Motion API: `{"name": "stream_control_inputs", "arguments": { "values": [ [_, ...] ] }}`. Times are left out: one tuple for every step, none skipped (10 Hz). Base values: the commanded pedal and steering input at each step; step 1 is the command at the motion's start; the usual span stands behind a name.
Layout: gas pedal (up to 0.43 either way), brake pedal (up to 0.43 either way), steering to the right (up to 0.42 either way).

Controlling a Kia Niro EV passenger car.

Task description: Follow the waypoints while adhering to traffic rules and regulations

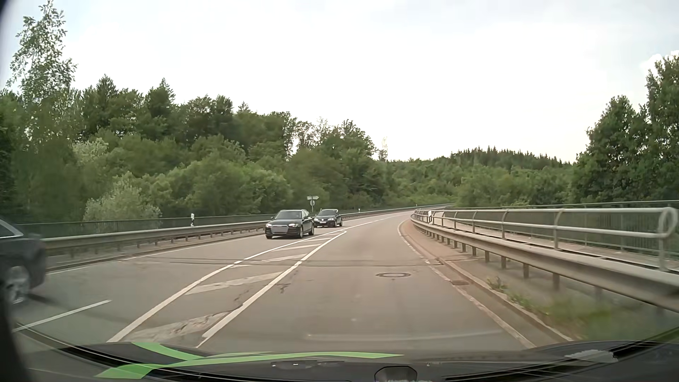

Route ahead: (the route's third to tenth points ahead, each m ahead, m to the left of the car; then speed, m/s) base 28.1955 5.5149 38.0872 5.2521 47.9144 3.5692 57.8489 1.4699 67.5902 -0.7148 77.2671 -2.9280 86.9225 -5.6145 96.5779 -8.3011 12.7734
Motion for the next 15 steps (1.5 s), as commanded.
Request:
{"name": "stream_control_inputs", "arguments": {
  "values": [
    [0.118, 0.0, 0.003],
    [0.118, 0.0, 0.004],
    [0.13, 0.0, 0.004],
    [0.138, 0.0, 0.004],
    [0.15, 0.0, 0.005],
    [0.157, 0.0, 0.005],
    [0.157, 0.0, 0.004],
    [0.157, 0.0, 0.005],
    [0.157, 0.0, 0.005],
    [0.157, 0.0, 0.006],
    [0.157, 0.0, 0.006],
    [0.157, 0.0, 0.006],
    [0.15, 0.0, 0.007],
    [0.15, 0.0, 0.009],
    [0.15, 0.0, 0.011]
  ]
}}
